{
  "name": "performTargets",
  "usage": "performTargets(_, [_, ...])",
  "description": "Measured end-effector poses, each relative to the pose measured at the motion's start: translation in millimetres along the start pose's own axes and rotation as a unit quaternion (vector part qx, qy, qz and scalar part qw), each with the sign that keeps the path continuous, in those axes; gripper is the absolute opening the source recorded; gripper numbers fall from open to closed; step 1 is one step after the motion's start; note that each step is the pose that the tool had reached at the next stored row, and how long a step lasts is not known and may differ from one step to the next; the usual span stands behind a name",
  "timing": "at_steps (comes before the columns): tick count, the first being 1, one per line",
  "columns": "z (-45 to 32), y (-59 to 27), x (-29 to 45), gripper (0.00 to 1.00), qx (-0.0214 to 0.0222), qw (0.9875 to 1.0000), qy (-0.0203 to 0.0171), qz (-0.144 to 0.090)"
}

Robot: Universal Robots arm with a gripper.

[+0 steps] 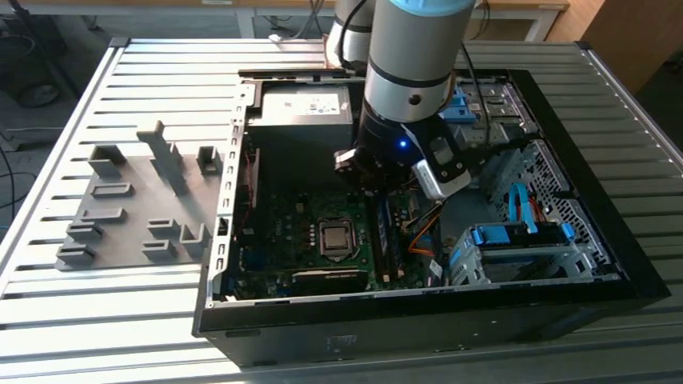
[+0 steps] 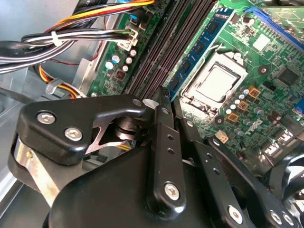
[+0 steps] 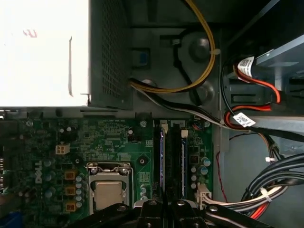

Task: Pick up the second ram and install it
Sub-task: 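Insert the second ram into the second slot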

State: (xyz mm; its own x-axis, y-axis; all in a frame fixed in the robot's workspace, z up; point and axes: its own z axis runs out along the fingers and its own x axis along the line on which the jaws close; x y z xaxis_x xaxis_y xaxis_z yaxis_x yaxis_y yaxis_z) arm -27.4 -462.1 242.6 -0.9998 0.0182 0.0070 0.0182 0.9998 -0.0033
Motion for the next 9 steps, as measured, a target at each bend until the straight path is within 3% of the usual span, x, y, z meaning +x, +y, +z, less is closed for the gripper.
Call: performTargets(9, [10.0,-5.2,-0.4,0.14,-0.0001,1.0000,0.0009,0.000])
